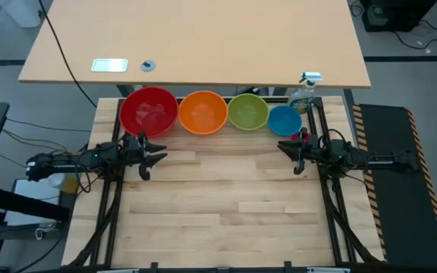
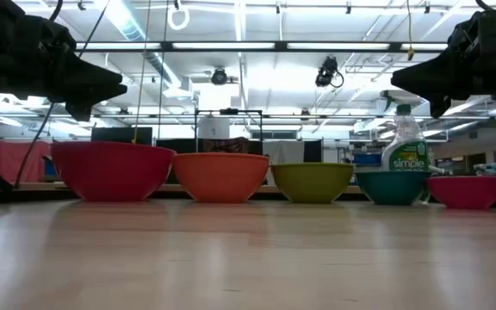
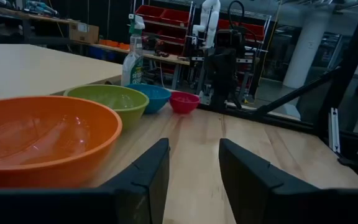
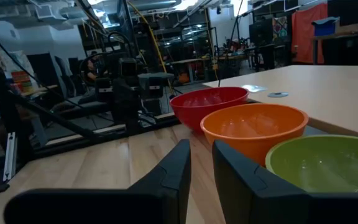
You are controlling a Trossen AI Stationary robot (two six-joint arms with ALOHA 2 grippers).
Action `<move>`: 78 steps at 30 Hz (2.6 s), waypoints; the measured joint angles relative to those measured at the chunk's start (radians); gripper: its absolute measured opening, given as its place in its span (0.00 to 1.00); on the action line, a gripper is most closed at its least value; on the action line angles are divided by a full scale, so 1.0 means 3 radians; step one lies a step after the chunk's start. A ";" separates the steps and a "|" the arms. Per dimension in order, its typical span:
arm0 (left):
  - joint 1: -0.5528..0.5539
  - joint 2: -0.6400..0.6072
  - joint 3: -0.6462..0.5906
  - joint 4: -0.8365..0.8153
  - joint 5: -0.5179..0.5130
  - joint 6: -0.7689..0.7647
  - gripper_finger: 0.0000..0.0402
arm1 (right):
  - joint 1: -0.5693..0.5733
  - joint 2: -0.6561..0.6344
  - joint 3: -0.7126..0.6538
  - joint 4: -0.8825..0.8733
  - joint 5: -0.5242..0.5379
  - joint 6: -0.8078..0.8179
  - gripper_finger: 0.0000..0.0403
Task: Nest bowls inside each other
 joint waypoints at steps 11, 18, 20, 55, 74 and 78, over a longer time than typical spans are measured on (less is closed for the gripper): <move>0.0000 0.0000 0.0001 -0.0001 0.0000 0.0000 0.35 | 0.0001 0.0000 0.0000 0.0000 0.0000 0.0000 0.19; 0.0000 -0.0001 0.0000 -0.0001 0.0000 0.0000 0.35 | 0.0000 0.0000 0.0000 0.0000 0.0000 0.0000 0.19; 0.0000 0.0000 0.0000 0.0000 -0.0001 0.0000 0.35 | 0.0000 0.0000 0.0000 -0.0001 -0.0001 0.0001 0.19; 0.0001 -0.0001 0.0000 0.1282 -0.0091 0.0281 0.35 | -0.0333 0.1184 0.0810 0.0585 -0.0088 -0.0315 0.15; 0.0000 0.0625 0.0533 0.0123 -0.0863 0.0171 0.45 | -0.0598 0.4508 0.3307 -0.0867 -0.0511 -0.1383 0.14; 0.0000 0.0773 0.0771 -0.0088 -0.1049 0.0225 0.53 | -0.0553 0.4993 0.3742 -0.1120 -0.0069 -0.1821 0.21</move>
